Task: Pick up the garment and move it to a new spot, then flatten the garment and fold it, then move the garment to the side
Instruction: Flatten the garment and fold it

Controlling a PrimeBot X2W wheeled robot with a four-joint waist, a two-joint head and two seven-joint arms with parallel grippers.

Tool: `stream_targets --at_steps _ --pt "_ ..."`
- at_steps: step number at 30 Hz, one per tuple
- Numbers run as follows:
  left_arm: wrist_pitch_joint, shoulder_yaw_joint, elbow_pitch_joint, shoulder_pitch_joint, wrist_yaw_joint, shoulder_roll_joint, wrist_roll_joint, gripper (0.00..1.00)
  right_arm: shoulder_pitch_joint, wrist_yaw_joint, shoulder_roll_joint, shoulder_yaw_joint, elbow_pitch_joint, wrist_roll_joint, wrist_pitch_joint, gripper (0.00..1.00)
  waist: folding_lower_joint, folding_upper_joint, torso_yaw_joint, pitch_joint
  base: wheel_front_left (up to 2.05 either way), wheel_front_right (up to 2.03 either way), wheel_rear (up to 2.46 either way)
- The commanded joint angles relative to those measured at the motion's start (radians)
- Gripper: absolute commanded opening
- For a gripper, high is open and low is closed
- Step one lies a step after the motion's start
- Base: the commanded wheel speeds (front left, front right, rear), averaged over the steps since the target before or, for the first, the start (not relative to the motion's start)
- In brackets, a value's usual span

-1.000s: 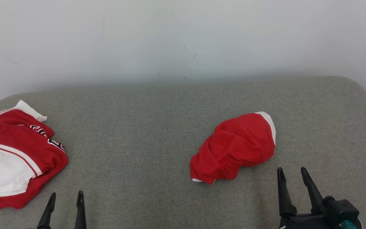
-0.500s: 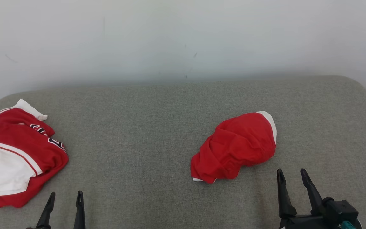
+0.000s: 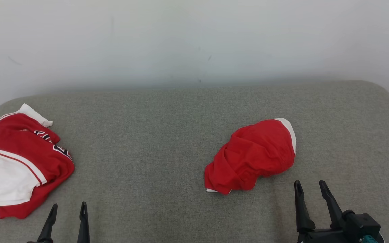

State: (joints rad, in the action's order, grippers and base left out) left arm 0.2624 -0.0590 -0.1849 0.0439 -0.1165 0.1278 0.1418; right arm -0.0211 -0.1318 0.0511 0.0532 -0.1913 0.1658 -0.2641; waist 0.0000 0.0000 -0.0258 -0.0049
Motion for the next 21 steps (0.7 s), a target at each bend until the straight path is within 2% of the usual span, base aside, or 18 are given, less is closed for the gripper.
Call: stream_targets --at_steps 1,11,21 --pt "0.004 -0.005 0.002 -0.009 -0.004 -0.005 -0.01 1.0 -0.009 0.002 -0.002 -0.002 -0.002 -0.001 -0.001 1.0 0.0 0.0 0.002 0.0 0.0 0.0 0.0" --pt "0.004 -0.006 -0.001 -0.025 -0.008 -0.024 -0.011 1.0 0.025 0.002 -0.002 -0.051 -0.046 0.006 -0.001 1.0 0.0 0.0 0.039 0.002 0.0 0.0 0.0" --pt "0.004 0.028 -0.009 -0.058 -0.014 -0.029 -0.017 1.0 0.118 0.002 -0.002 -0.065 -0.216 -0.019 -0.001 1.0 0.0 0.0 0.118 0.033 0.0 0.0 0.0"
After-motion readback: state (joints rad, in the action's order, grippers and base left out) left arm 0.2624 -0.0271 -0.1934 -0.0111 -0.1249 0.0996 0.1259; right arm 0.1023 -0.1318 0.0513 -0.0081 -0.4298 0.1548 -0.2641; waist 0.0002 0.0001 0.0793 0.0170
